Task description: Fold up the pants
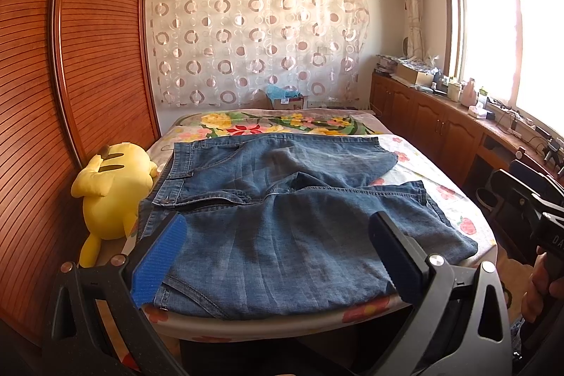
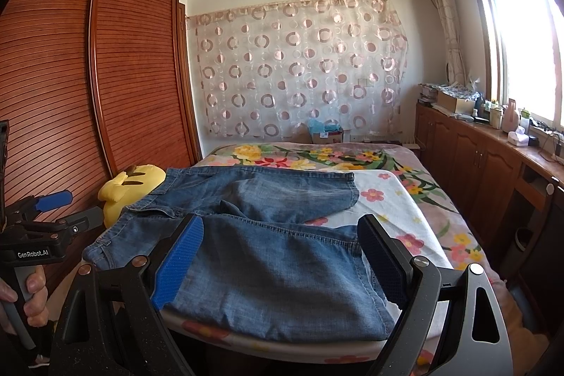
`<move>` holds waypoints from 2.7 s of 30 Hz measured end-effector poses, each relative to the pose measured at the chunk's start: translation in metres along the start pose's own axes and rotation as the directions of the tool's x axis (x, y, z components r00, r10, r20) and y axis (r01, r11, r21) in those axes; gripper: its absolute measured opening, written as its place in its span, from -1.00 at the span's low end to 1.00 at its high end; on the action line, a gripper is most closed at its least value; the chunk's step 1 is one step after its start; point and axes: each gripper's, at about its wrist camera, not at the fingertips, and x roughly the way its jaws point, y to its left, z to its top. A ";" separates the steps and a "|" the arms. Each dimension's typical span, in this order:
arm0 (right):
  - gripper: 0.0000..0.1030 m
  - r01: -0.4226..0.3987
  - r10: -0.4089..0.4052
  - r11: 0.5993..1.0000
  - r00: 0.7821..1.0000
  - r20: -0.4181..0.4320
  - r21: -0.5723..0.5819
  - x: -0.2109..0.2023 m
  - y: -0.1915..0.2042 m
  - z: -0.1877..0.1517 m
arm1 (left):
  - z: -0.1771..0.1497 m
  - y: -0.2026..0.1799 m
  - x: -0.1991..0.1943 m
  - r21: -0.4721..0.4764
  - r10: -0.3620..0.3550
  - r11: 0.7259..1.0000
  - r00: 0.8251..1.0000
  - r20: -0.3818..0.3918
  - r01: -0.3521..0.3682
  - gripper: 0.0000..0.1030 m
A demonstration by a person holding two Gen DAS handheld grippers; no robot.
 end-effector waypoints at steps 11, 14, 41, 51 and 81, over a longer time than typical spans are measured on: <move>0.75 0.001 -0.001 1.000 1.000 0.003 -0.005 0.000 0.000 0.000 | 0.002 -0.001 -0.001 -0.005 0.007 1.000 1.000 0.008 -0.007 1.00; 0.75 0.000 0.000 1.000 1.000 0.003 -0.006 0.000 0.000 -0.001 | 0.002 0.000 -0.001 -0.003 0.005 1.000 1.000 0.009 -0.005 1.00; 0.69 0.066 -0.067 0.998 0.980 -0.185 -0.009 0.050 -0.040 -0.025 | -0.043 0.093 0.071 -0.061 0.070 0.995 0.985 -0.156 -0.080 1.00; 0.64 0.081 -0.082 0.997 0.958 -0.274 -0.015 0.051 -0.046 -0.031 | -0.068 0.145 0.078 -0.113 0.115 0.984 0.971 -0.209 -0.141 1.00; 0.19 0.050 -0.049 0.999 0.912 -0.408 -0.007 0.015 -0.051 -0.036 | -0.111 0.196 0.108 -0.209 0.116 0.958 0.932 -0.343 -0.197 0.78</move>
